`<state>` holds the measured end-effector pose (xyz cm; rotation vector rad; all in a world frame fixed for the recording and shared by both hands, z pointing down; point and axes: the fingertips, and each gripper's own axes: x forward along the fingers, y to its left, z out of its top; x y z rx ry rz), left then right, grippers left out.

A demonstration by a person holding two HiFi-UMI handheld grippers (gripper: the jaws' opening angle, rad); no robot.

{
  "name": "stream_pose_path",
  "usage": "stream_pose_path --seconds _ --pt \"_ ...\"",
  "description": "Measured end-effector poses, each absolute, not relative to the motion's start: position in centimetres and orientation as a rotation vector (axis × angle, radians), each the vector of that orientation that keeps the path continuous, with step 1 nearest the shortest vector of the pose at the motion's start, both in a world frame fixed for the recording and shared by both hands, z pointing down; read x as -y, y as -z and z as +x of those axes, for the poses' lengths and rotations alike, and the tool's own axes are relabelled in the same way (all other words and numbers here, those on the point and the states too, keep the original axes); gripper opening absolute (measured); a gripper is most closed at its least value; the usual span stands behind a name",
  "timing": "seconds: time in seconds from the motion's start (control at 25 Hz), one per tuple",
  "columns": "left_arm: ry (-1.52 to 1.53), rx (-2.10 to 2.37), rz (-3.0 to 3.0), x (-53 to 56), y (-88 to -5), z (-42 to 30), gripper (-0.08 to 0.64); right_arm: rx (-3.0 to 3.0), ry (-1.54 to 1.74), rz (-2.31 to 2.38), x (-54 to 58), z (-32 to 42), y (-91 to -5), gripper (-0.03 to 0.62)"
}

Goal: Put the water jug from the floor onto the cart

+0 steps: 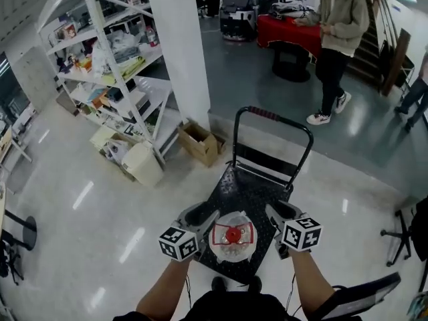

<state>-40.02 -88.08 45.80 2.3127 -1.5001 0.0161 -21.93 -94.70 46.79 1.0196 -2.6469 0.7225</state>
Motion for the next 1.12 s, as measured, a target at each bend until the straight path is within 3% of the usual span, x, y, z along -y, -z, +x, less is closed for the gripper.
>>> stream_pose_path --seconds 0.04,0.16,0.24,0.6,1.12 --pt "0.001 1.512 2.359 88.1 -43.7 -39.5 0.192 2.682 -0.684 1.031 94.4 -21.9 -44.8 0.122" --pt "0.093 1.565 2.456 88.0 -38.0 -38.7 0.056 2.759 -0.581 1.107 93.9 -21.4 -40.0 0.024" --pt "0.118 1.562 2.496 87.4 -35.9 -38.0 0.003 2.785 -0.542 1.134 93.1 -21.0 -38.1 0.004" --pt "0.047 1.414 2.589 84.3 -35.6 -35.3 0.002 2.749 -0.464 1.191 88.6 -20.0 -36.1 0.002" --pt "-0.027 1.220 2.728 77.0 -36.5 -26.7 0.002 2.707 -0.430 1.376 79.7 -10.9 -36.5 0.002"
